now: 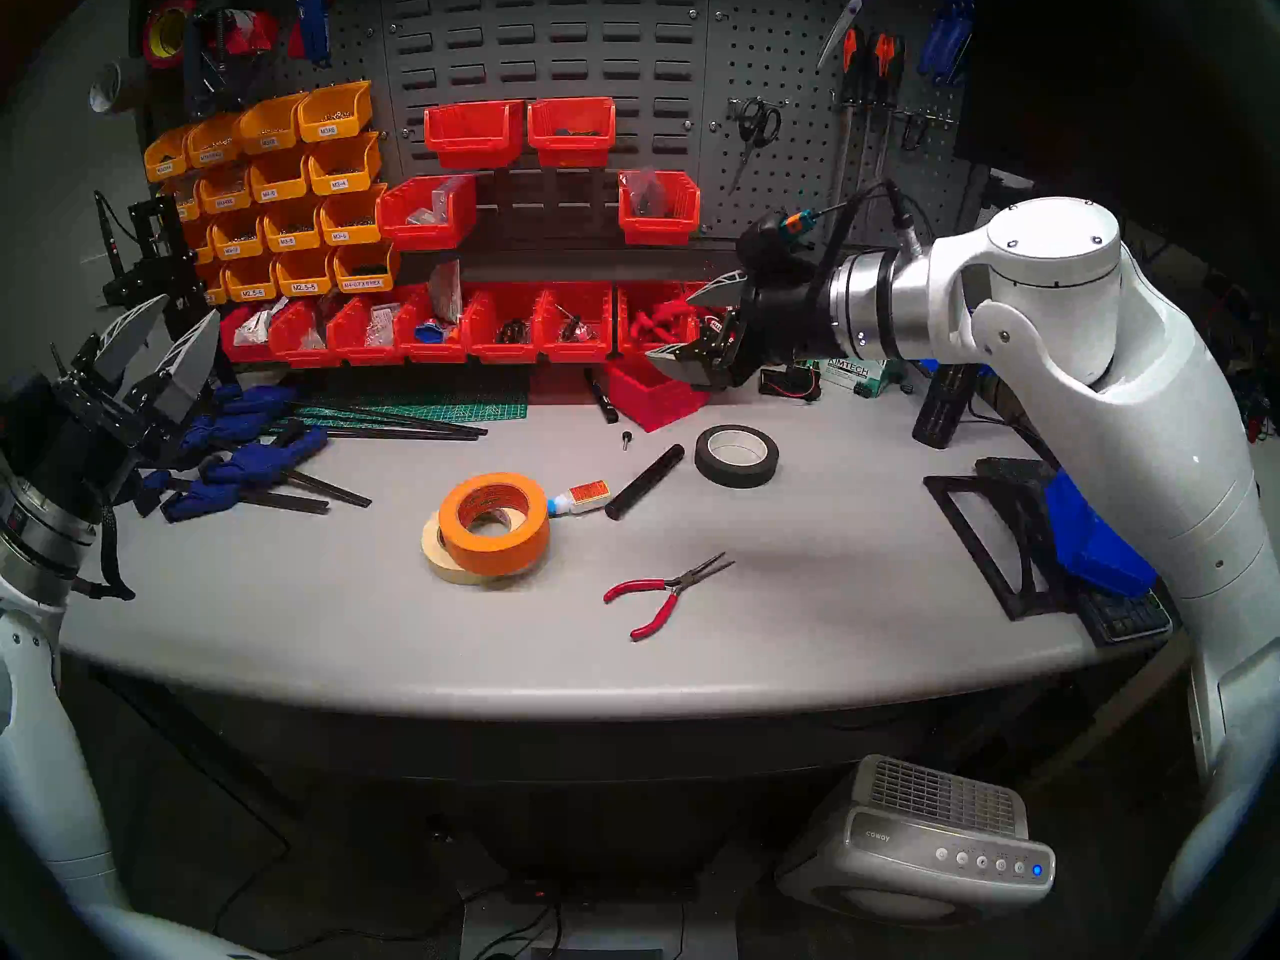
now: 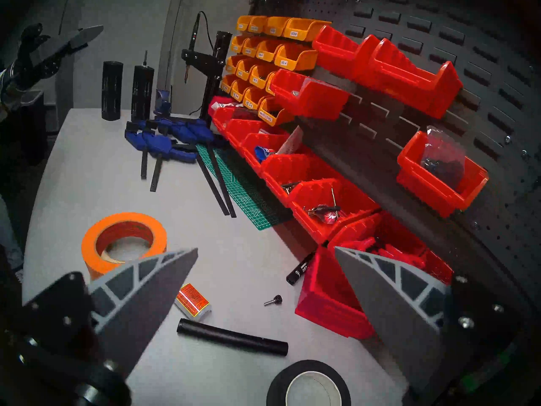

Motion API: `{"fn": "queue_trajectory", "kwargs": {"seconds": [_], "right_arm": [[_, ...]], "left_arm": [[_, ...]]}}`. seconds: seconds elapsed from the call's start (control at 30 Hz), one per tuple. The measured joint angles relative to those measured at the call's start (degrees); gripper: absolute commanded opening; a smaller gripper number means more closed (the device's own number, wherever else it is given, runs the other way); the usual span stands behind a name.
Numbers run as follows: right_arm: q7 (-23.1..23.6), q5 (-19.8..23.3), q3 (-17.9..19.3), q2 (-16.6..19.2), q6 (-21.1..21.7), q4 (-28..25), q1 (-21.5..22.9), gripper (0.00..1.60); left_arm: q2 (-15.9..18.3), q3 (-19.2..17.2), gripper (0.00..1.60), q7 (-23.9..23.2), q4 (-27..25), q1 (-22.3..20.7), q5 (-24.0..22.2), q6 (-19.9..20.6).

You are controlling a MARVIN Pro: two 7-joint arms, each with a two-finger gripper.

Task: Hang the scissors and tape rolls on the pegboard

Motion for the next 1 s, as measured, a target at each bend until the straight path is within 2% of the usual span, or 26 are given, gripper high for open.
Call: {"fn": "queue_trajectory", "kwargs": {"seconds": [0.17,0.47,1.0], "right_arm": [[-3.6,0.7,2.4,2.2,0.0,-2.7,-3.4,1.6],[-9.3,2.6,6.4,3.9,-0.1,-6.9,-8.3,1.6],[-21.7,6.5,14.2,4.4,-0.4,-12.9,-18.0,1.6]], "left_arm": [[-0.3,-0.2,1.6,-0.5,-0.1,0.1,0.0,0.0],[-0.7,-0.8,1.6,-1.2,-0.2,0.2,0.0,0.0],[-1.4,-1.6,1.6,-2.0,-0.5,0.2,-0.1,0.2]]}}
